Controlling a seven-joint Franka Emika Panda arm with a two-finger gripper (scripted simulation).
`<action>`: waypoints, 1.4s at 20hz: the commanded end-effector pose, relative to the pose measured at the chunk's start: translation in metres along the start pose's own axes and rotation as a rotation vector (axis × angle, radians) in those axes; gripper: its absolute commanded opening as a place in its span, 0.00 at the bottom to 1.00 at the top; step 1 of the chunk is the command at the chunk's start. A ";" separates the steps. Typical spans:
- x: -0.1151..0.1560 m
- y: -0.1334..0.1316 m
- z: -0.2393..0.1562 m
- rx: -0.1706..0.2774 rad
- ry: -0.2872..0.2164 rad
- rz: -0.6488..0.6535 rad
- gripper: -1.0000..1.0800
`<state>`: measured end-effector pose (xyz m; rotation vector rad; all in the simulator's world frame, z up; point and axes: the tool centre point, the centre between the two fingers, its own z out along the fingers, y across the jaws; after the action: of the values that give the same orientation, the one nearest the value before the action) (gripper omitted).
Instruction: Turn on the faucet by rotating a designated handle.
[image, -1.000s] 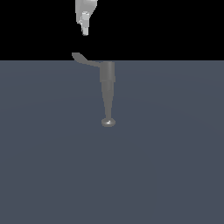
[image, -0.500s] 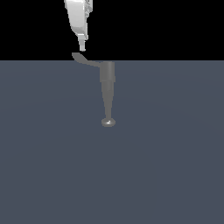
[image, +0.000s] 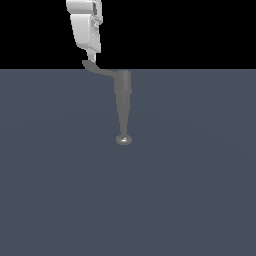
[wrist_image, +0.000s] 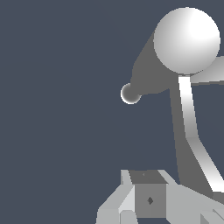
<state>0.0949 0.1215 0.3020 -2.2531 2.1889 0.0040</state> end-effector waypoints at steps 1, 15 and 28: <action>-0.001 -0.002 0.002 0.001 0.002 0.010 0.00; -0.001 0.020 0.002 0.001 0.002 0.009 0.00; 0.000 0.055 0.002 0.001 0.002 0.010 0.00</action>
<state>0.0471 0.1183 0.3010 -2.2365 2.1997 -0.0057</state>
